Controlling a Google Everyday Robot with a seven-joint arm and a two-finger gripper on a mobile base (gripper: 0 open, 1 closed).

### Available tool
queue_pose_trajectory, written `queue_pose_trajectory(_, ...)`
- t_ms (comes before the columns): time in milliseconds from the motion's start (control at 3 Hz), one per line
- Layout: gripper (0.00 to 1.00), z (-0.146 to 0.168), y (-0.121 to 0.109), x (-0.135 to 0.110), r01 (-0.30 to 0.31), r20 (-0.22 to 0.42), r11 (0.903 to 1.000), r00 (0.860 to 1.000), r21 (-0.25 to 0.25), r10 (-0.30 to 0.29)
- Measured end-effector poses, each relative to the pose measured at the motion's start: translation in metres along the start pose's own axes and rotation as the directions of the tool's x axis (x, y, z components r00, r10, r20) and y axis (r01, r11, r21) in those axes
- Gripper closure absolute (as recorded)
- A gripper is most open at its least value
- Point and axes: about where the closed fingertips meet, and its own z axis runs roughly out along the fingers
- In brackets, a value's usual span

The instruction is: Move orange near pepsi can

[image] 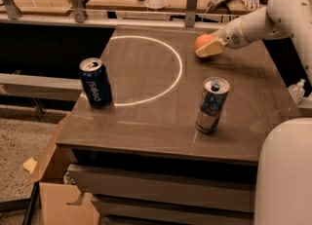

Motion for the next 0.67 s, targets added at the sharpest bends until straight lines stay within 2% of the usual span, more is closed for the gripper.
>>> queue_pose_trajectory(333,0.93,0.003,0.001,0.000,-0.001,0.000,1.0000,1.000,-0.003,0.001)
queue_pose_trajectory(667,1.00,-0.010,0.010,-0.013,0.065,0.013,0.9971,0.998,-0.039,-0.064)
